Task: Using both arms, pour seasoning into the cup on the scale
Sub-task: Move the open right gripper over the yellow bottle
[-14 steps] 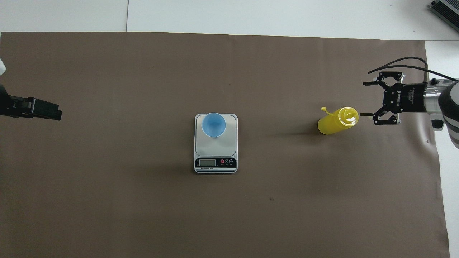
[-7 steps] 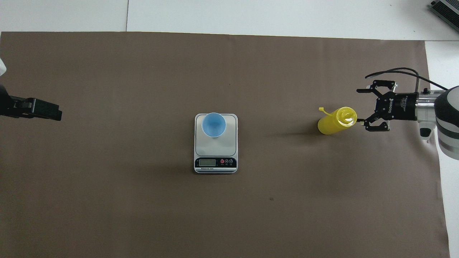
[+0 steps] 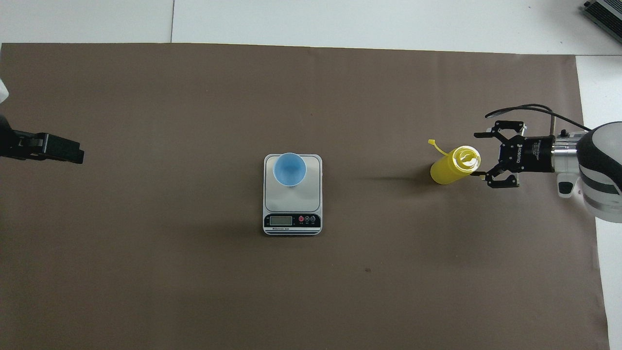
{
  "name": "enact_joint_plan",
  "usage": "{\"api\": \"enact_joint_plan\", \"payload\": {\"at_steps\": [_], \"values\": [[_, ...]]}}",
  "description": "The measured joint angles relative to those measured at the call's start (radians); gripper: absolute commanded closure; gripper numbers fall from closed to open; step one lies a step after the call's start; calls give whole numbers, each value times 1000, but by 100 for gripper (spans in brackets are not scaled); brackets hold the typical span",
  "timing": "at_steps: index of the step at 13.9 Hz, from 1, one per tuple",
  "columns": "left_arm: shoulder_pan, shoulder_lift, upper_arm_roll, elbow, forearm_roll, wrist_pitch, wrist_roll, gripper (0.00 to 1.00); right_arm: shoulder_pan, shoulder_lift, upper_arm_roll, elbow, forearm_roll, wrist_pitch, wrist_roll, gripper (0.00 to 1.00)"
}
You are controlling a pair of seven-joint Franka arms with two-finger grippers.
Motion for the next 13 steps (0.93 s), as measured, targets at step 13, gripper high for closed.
{"api": "enact_joint_plan", "payload": {"at_steps": [13], "values": [[0, 0, -2, 0, 0, 0, 0, 0, -33, -1, 18, 10, 25, -136, -124, 0]]}}
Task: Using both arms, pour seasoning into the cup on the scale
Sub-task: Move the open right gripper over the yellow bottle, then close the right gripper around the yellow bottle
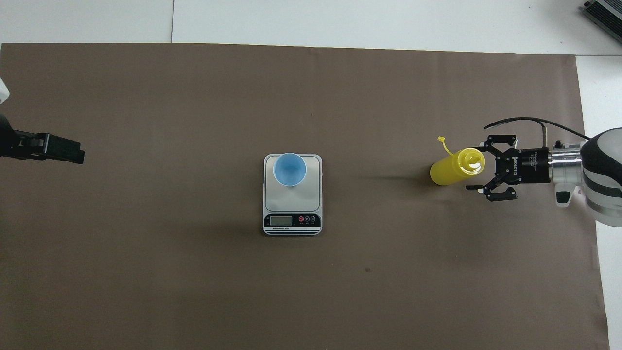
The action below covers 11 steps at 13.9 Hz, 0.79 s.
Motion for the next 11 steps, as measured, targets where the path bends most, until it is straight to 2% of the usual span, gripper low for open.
{"api": "enact_joint_plan", "payload": {"at_steps": [3, 11], "values": [[0, 0, 0, 0, 0, 0, 0, 0, -4, -1, 0, 5, 41, -24, -31, 0], [0, 0, 0, -3, 0, 0, 0, 0, -5, -4, 0, -4, 52, -45, -96, 0]]}}
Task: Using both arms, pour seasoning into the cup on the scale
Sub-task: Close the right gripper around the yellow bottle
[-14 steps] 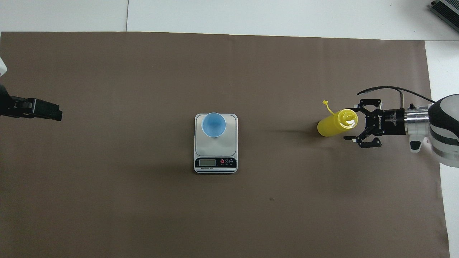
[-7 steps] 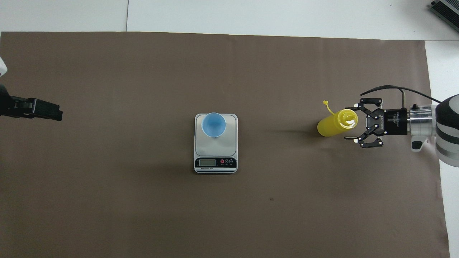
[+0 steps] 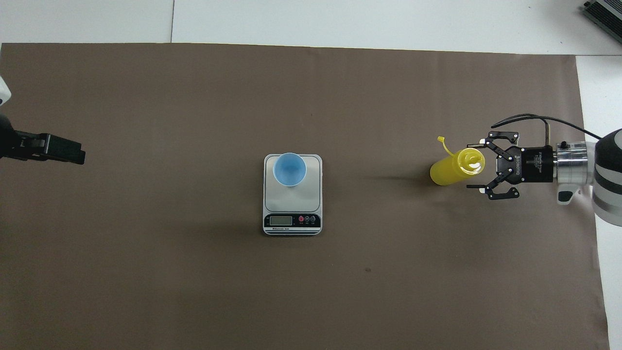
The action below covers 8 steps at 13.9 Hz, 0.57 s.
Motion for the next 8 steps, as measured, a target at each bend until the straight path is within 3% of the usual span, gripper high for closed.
{"api": "enact_joint_plan", "payload": {"at_steps": [8], "values": [[0, 0, 0, 0, 0, 0, 0, 0, 0, 20, 0, -26, 63, -1, -12, 0]]}}
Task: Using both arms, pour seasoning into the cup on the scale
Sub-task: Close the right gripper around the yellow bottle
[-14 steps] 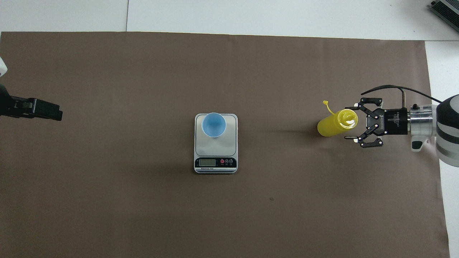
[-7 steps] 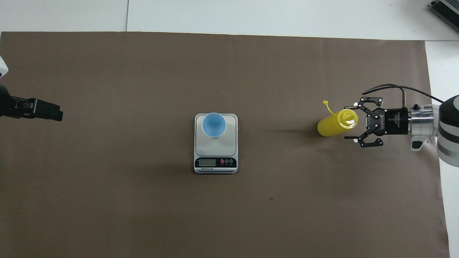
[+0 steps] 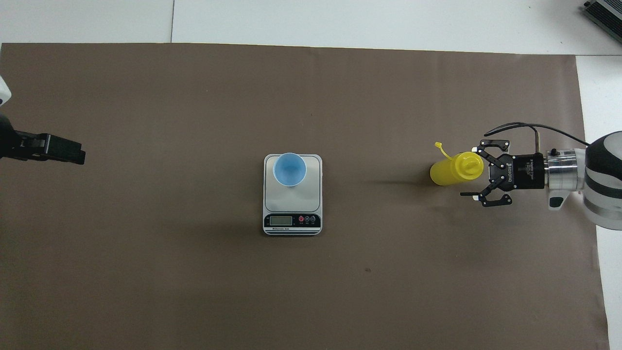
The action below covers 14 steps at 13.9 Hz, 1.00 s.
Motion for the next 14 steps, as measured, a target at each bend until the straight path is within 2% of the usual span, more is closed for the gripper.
{"api": "enact_joint_plan", "payload": {"at_steps": [14], "values": [[0, 0, -2, 0, 0, 0, 0, 0, 17, 25, 9, -3, 68, 24, -13, 0]]}}
